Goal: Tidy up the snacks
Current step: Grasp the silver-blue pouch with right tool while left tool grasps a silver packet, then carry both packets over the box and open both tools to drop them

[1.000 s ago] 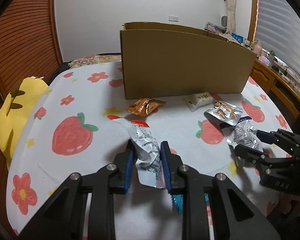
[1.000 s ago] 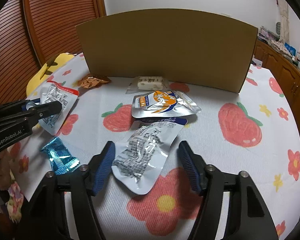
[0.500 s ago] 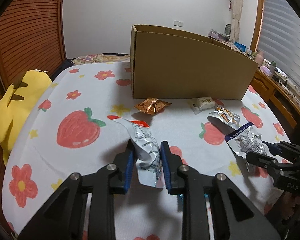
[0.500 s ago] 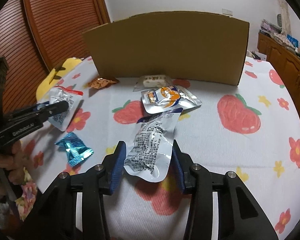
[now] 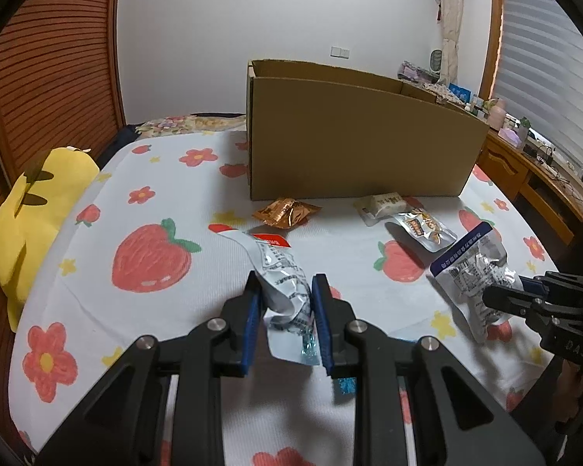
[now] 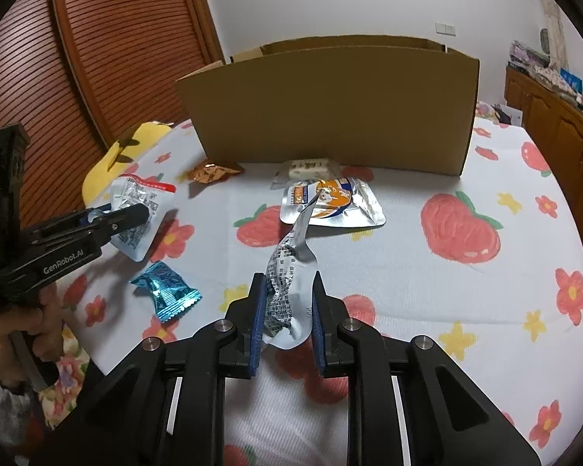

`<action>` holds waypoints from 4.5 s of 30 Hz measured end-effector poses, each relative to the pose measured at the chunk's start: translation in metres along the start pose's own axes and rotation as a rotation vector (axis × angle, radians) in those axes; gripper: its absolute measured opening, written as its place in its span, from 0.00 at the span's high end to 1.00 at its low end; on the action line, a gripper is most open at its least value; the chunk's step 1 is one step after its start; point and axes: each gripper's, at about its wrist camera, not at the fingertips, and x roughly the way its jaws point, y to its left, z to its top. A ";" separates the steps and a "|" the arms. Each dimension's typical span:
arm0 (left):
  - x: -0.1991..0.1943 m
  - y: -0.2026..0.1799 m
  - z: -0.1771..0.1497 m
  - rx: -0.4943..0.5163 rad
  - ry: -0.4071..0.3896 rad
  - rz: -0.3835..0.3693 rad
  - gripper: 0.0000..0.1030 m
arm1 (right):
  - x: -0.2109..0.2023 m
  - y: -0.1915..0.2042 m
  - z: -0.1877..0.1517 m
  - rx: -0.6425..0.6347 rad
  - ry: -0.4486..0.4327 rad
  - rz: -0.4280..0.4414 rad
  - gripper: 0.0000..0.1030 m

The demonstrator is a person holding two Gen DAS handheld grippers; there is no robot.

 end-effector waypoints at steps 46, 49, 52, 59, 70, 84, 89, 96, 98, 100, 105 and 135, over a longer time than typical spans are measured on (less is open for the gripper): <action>-0.018 -0.050 0.114 0.135 -0.237 -0.151 0.77 | -0.074 -0.032 0.088 -0.116 -0.240 -0.027 0.82; -0.012 -0.051 0.132 0.142 -0.265 -0.165 0.77 | -0.072 -0.035 0.109 -0.133 -0.262 -0.047 0.82; -0.003 -0.049 0.149 0.131 -0.283 -0.194 0.77 | -0.066 -0.038 0.126 -0.141 -0.272 -0.059 0.82; 0.025 -0.042 0.182 0.131 -0.300 -0.211 0.77 | -0.041 -0.038 0.167 -0.181 -0.292 -0.091 0.82; 0.066 -0.029 0.181 0.111 -0.250 -0.211 0.77 | 0.032 -0.051 0.187 -0.182 -0.265 -0.080 0.82; 0.079 -0.033 0.177 0.114 -0.218 -0.199 0.76 | 0.057 -0.065 0.186 -0.164 -0.249 -0.033 0.82; 0.087 -0.031 0.176 0.104 -0.196 -0.184 0.75 | 0.065 -0.066 0.184 -0.164 -0.227 -0.029 0.82; 0.095 -0.029 0.172 0.094 -0.176 -0.176 0.75 | 0.070 -0.065 0.182 -0.162 -0.218 -0.012 0.82; 0.096 -0.029 0.170 0.092 -0.175 -0.174 0.75 | 0.069 -0.069 0.182 -0.155 -0.219 -0.009 0.82; 0.096 -0.028 0.171 0.095 -0.177 -0.174 0.75 | 0.070 -0.070 0.182 -0.149 -0.219 -0.004 0.82; 0.096 -0.028 0.169 0.104 -0.181 -0.165 0.75 | 0.070 -0.073 0.180 -0.136 -0.217 0.012 0.82; 0.054 -0.039 0.173 0.150 -0.245 -0.190 0.35 | -0.020 -0.063 0.139 -0.073 -0.209 -0.003 0.57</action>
